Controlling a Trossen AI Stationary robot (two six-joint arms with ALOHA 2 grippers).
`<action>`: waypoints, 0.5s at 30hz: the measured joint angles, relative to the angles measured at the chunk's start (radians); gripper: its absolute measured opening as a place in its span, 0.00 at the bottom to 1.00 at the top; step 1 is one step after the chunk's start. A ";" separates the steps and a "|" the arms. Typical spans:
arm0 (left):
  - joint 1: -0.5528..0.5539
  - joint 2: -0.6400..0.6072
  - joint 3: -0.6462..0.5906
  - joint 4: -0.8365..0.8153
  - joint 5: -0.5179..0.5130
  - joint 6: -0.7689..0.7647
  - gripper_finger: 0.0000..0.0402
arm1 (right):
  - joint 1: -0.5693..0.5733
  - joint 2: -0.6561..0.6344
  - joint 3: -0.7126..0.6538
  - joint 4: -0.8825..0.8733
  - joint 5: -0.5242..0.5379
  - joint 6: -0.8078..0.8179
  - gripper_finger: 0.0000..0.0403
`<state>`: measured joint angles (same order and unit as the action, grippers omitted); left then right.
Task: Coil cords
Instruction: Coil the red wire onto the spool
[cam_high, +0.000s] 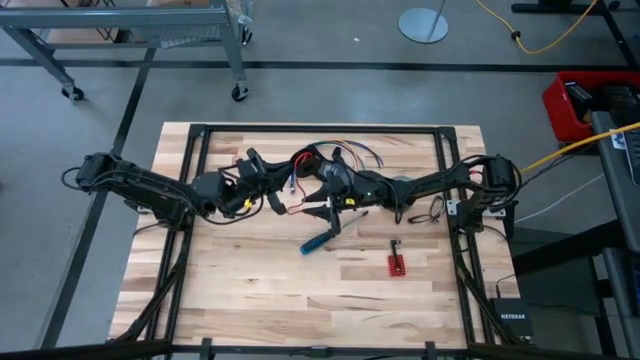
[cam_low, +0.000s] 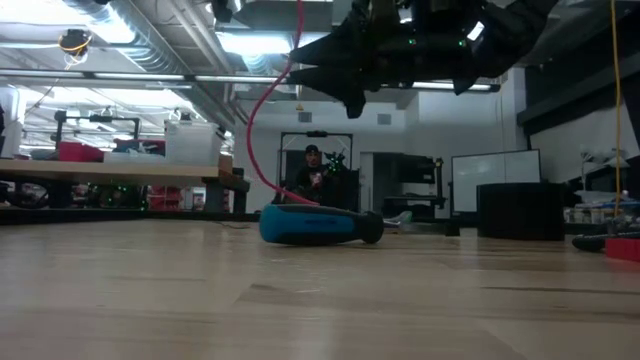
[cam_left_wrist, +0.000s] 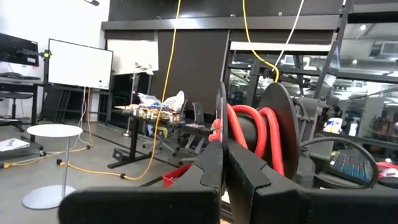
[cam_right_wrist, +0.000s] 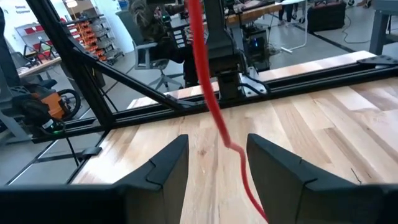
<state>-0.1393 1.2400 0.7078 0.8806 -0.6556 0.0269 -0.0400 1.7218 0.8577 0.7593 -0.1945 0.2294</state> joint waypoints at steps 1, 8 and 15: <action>0.002 0.000 0.000 0.000 0.001 0.000 0.00 | 0.003 0.000 0.000 0.001 0.001 -0.002 0.42; 0.003 0.000 0.000 -0.001 0.001 -0.001 0.00 | 0.016 0.000 0.000 0.013 0.052 -0.002 0.42; 0.003 0.000 0.000 -0.001 0.001 -0.004 0.00 | 0.016 0.000 0.000 0.041 0.079 -0.003 0.42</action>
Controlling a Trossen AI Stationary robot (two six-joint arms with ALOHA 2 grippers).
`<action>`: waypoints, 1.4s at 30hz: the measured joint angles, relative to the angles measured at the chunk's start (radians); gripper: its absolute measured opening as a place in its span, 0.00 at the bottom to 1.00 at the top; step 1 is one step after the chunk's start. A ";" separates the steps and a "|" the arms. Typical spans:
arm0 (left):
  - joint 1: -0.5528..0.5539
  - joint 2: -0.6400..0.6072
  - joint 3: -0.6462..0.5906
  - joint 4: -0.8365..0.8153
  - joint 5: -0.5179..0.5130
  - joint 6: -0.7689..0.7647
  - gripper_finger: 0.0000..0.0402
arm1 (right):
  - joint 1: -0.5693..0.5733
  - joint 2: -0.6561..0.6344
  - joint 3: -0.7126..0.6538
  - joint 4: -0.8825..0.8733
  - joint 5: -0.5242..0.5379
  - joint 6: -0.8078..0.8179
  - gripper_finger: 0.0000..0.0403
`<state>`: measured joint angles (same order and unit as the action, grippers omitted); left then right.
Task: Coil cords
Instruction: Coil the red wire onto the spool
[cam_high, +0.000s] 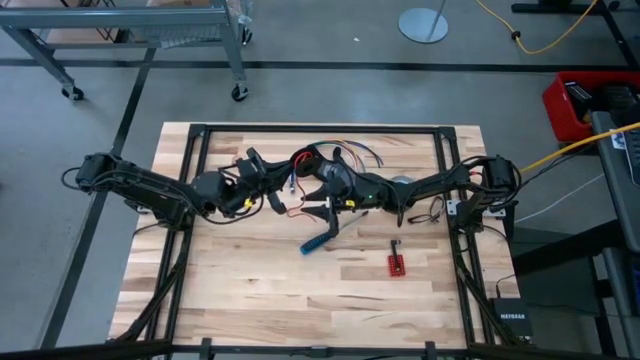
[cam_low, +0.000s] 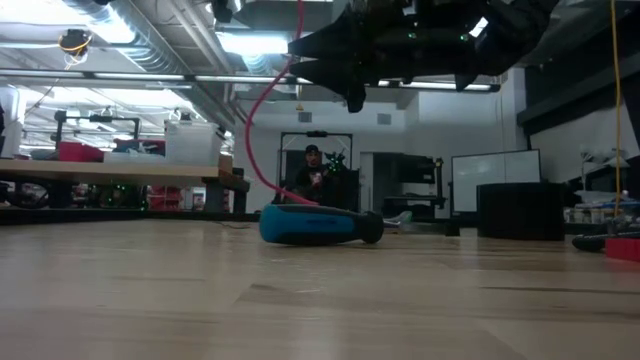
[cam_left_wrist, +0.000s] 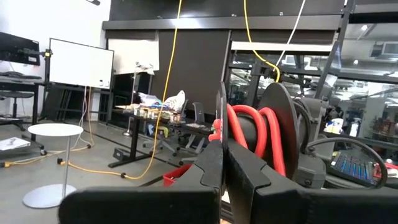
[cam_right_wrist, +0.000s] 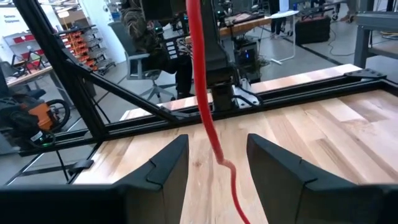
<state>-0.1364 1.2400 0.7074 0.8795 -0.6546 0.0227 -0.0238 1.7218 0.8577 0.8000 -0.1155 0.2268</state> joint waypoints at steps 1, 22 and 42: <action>0.000 0.000 0.000 0.000 0.000 0.000 0.00 | 0.000 0.000 0.000 0.005 0.000 0.000 0.42; 0.000 0.000 0.000 0.000 0.000 0.000 0.00 | -0.003 0.000 0.000 0.010 0.000 0.000 0.21; -0.002 -0.022 -0.001 -0.060 -0.003 0.005 0.00 | -0.003 -0.045 0.000 -0.128 0.129 0.007 0.01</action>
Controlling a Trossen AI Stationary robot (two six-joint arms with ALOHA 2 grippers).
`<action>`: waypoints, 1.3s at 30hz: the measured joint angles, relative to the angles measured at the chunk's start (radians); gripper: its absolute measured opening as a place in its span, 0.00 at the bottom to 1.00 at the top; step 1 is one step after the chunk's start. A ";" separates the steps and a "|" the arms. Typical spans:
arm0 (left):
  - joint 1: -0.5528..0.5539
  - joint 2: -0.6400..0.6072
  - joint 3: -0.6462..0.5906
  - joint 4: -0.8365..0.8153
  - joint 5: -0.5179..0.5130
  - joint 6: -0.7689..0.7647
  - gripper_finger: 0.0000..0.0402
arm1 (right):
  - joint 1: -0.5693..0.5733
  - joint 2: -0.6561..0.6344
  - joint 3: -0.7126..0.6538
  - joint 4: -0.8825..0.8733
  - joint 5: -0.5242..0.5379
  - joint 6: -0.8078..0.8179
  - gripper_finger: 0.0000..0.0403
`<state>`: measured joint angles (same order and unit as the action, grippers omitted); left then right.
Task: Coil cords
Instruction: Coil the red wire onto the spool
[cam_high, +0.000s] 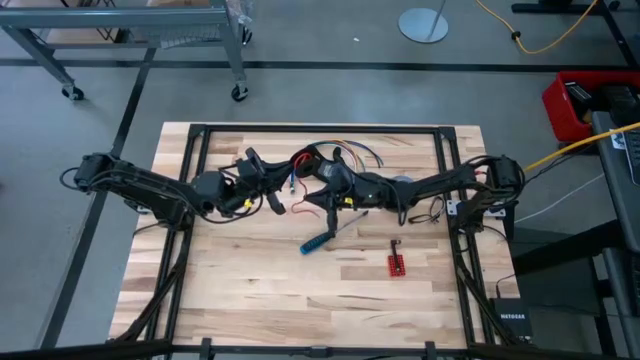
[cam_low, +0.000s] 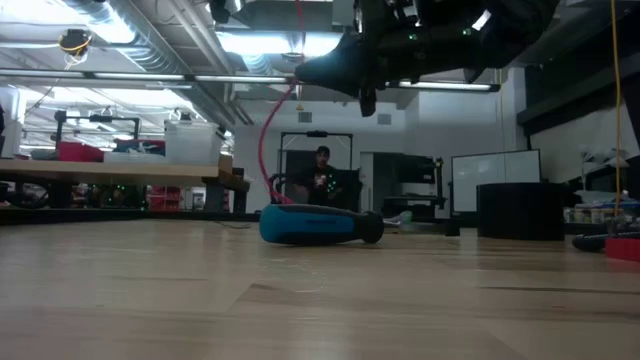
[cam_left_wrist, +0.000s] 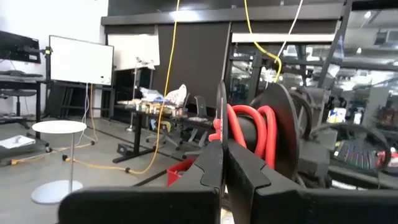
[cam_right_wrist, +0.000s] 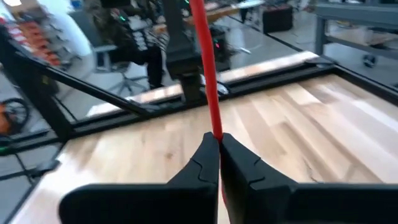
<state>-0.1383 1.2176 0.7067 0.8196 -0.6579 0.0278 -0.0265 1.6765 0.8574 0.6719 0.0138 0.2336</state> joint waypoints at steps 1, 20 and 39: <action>-0.001 -0.003 0.000 -0.014 0.000 -0.002 0.00 | 0.000 -0.010 0.000 -0.028 0.011 -0.004 0.01; -0.008 -0.021 0.000 -0.281 -0.028 -0.053 0.00 | -0.049 -0.232 -0.001 -0.309 0.088 -0.030 0.00; -0.007 -0.021 0.000 -0.418 -0.049 -0.163 0.00 | -0.048 -0.377 -0.001 -0.369 0.152 -0.034 0.00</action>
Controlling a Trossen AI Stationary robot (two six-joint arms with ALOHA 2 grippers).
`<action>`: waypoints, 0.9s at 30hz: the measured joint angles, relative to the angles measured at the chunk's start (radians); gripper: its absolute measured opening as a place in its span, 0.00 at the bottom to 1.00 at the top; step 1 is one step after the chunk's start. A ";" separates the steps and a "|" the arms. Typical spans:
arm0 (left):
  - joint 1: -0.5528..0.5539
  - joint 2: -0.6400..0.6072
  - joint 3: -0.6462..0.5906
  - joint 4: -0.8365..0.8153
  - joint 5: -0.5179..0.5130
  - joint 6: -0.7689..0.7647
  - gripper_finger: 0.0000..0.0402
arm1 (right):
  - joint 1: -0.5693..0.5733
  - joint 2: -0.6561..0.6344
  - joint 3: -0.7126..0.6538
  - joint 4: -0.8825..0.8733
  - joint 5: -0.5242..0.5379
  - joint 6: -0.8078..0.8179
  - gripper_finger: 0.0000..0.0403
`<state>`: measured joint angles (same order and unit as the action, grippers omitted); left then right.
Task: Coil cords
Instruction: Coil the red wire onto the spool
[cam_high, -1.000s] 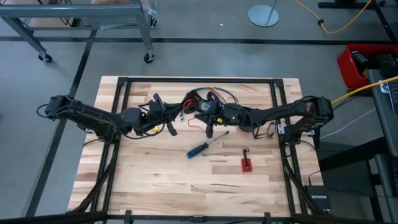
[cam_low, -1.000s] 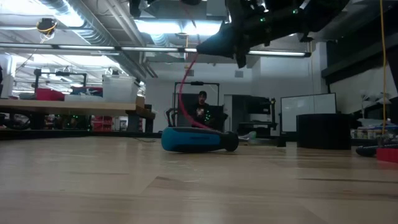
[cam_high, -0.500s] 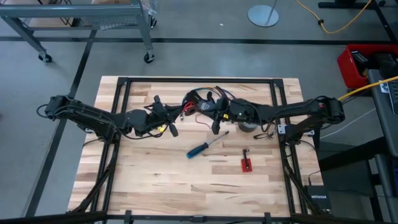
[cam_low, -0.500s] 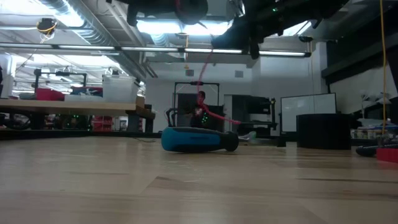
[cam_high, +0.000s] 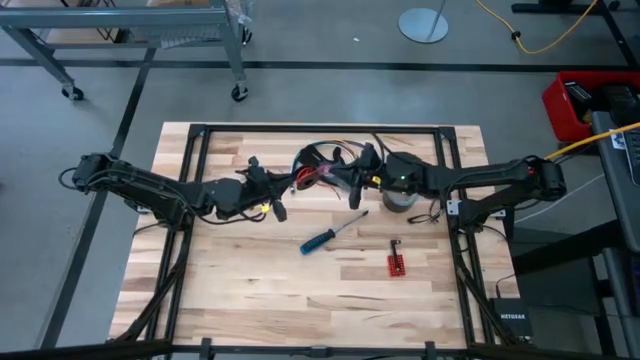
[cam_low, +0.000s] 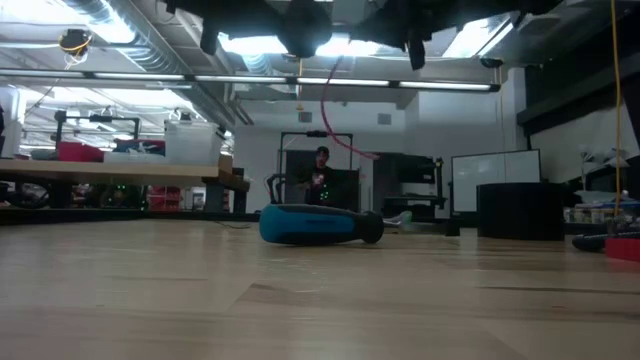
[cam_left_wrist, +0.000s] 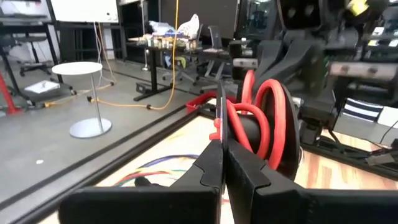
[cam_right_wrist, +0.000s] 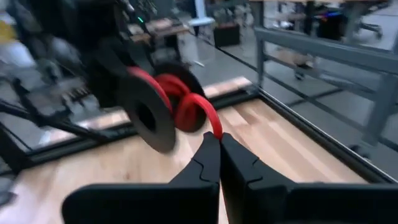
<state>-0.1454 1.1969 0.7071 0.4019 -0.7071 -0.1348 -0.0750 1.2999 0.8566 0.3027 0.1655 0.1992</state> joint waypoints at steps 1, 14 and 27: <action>0.003 0.000 0.000 -0.005 0.000 -0.012 0.00 | 0.000 0.000 0.000 0.024 -0.014 0.004 0.00; 0.049 0.049 0.001 0.002 0.004 -0.050 0.00 | 0.002 0.000 0.000 0.081 -0.180 0.138 0.00; 0.050 0.097 0.000 0.066 0.012 -0.081 0.00 | 0.002 0.111 0.001 0.217 -0.248 0.228 0.00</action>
<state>-0.0955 1.2934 0.7071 0.4679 -0.6948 -0.2163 -0.0726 1.4110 0.8577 0.5200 -0.0829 0.4269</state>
